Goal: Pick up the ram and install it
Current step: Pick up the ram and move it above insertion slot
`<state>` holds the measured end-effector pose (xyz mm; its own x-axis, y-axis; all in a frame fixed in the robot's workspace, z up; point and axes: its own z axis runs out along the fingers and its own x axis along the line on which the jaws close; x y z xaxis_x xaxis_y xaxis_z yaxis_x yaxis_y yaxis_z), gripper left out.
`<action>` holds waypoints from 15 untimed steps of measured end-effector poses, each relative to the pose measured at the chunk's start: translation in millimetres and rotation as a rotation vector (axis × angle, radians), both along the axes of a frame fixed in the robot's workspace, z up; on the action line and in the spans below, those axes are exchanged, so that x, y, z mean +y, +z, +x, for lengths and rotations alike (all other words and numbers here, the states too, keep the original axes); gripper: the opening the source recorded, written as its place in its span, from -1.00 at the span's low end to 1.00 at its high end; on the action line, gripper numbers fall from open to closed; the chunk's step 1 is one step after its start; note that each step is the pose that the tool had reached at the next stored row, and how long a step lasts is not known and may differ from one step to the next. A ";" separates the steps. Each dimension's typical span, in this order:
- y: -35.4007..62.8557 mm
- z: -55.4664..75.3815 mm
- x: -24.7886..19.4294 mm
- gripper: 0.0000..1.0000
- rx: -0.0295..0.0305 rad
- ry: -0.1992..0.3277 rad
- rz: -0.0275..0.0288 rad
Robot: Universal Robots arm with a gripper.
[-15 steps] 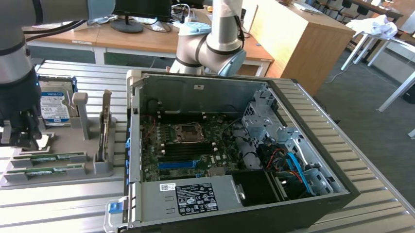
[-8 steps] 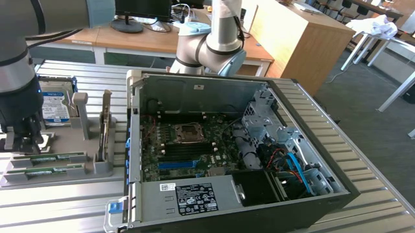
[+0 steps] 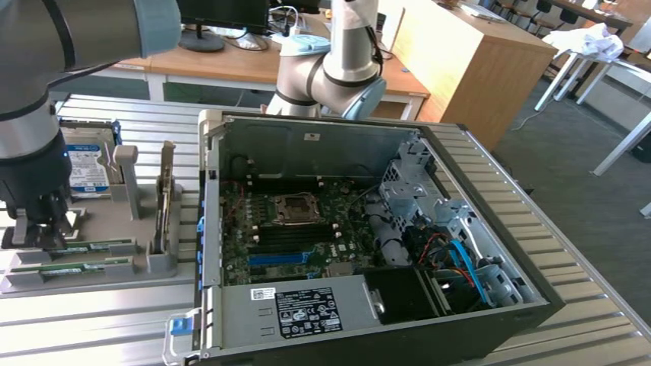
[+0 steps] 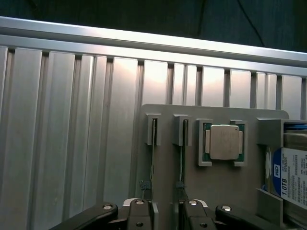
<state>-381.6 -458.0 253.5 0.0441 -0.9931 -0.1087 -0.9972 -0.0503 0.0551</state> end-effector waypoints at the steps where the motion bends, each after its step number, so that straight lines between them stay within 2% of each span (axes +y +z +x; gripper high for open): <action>1: -1.5 0.0 0.0 -0.37 0.0000 0.000 0.0000; 15: -19.9 0.0 0.0 -0.37 -0.0007 0.000 0.0000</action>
